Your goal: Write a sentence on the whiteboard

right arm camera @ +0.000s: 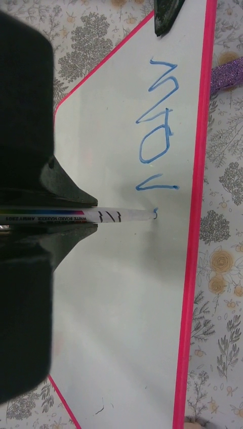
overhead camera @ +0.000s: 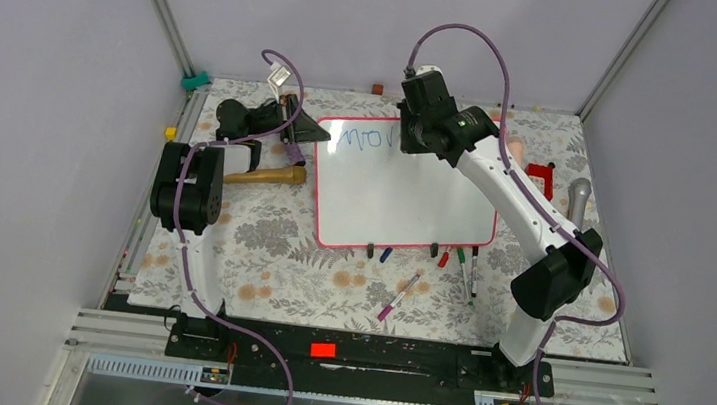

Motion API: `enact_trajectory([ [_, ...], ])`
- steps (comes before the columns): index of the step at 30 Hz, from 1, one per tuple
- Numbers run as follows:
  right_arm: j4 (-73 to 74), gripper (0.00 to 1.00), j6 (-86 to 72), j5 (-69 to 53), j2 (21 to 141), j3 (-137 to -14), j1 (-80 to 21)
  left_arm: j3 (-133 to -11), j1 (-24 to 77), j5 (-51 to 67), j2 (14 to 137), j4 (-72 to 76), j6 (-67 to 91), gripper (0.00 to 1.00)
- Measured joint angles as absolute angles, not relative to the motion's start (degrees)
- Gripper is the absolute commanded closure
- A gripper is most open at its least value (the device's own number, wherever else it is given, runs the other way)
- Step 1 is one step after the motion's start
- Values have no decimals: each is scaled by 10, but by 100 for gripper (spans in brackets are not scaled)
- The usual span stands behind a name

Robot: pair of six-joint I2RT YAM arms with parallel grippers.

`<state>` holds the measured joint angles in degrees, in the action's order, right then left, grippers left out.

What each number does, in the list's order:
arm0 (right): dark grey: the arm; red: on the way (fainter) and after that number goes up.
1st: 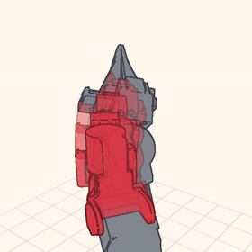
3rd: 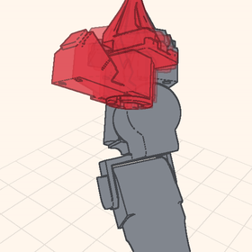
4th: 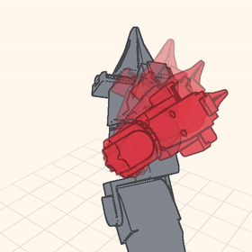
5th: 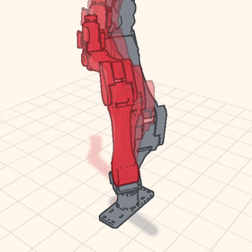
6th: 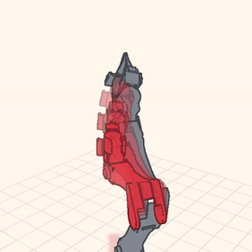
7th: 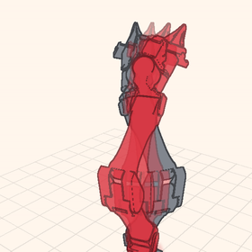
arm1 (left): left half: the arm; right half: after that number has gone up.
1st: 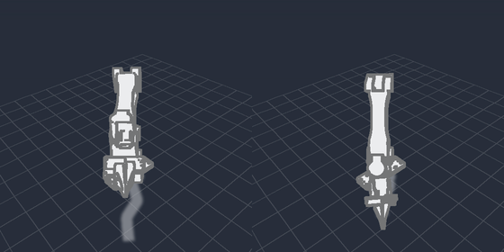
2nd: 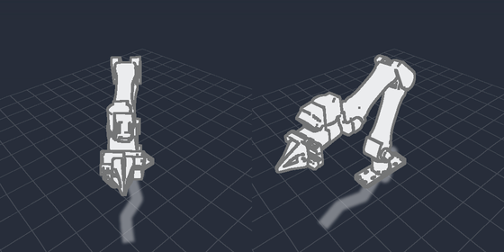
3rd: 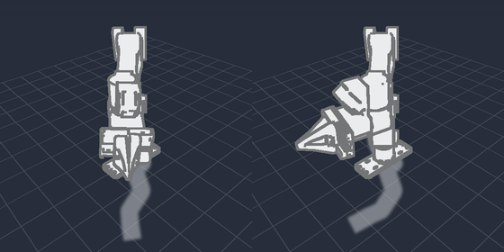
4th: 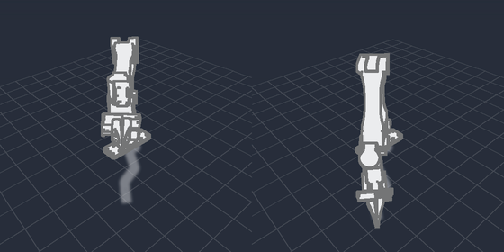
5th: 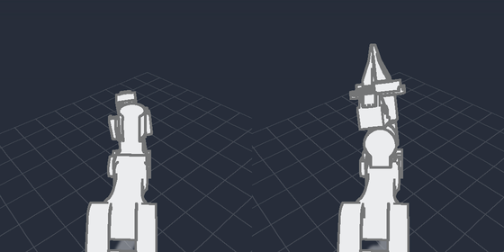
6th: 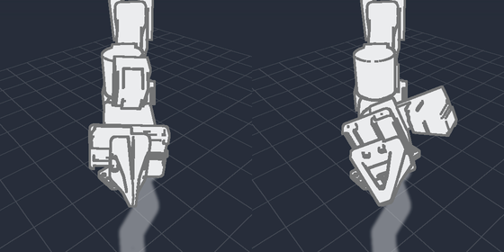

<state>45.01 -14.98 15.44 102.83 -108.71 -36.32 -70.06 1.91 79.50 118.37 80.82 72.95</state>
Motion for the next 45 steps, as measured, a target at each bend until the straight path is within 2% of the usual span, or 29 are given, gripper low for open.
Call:
enact_trajectory([
  [30, 465, 100, -144, 152, 1051, -1144, -354, -701, 19, 795, 1184, 807, 731, 100],
  [45, 469, 100, -148, 110, 1035, -1086, -354, -701, 18, 794, 1187, 803, 732, 100],
])
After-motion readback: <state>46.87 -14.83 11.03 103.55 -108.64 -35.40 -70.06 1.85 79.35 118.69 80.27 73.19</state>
